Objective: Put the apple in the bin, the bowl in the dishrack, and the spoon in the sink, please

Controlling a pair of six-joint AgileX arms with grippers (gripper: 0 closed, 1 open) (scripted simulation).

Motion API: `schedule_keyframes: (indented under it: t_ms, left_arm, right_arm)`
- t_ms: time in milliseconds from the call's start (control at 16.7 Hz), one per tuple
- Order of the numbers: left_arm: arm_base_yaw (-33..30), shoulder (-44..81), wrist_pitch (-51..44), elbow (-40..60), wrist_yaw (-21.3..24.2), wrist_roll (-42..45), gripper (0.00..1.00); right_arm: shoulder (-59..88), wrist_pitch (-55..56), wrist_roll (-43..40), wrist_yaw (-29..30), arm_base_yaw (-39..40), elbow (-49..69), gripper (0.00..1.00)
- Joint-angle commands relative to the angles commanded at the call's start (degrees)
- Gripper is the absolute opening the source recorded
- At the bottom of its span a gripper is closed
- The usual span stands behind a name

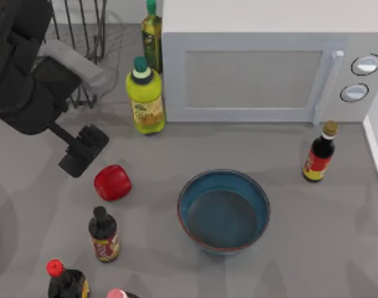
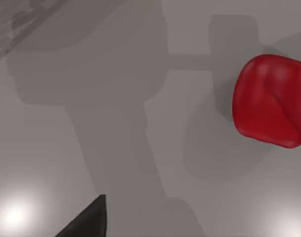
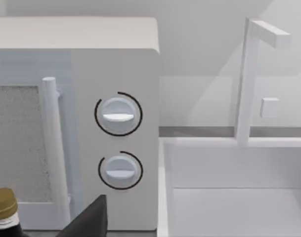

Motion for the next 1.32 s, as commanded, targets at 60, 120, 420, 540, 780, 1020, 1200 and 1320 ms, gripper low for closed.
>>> schedule_keyframes:
  t_ms: [60,120,420,540,780,1020,1200,1320]
  left_arm:
    - [-0.92,4.69,-2.63,3.56,0.13,1.22,1.00]
    - [-1.78,9.05,-5.08,6.90,0.24,2.36,1.00]
    - [-5.01,25.48,-14.27,19.35,0.69,6.64,1.00]
    - [-5.66,28.48,-16.11,21.85,0.77,7.49,1.00]
    - [-5.85,29.34,-16.65,22.58,0.80,7.74,1.00]
    - [-5.80,29.15,-15.59,21.47,0.79,7.58,1.00]
    - [-6.60,29.74,-10.62,16.81,0.88,7.10,1.00]
    - [-6.85,30.75,-6.94,14.09,0.91,6.87,1.00]
  right_arm:
    - [0.00,0.00,0.00,0.00,0.00,0.00,1.00]
    - [0.00,0.00,0.00,0.00,0.00,0.00,1.00]
    - [0.00,0.00,0.00,0.00,0.00,0.00,1.00]
    - [0.00,0.00,0.00,0.00,0.00,0.00,1.00]
    - [0.00,0.00,0.00,0.00,0.00,0.00,1.00]
    - [0.00,0.00,0.00,0.00,0.00,0.00,1.00]
    - [0.00,0.00,0.00,0.00,0.00,0.00,1.00]
    - [0.00,0.00,0.00,0.00,0.00,0.00,1.00]
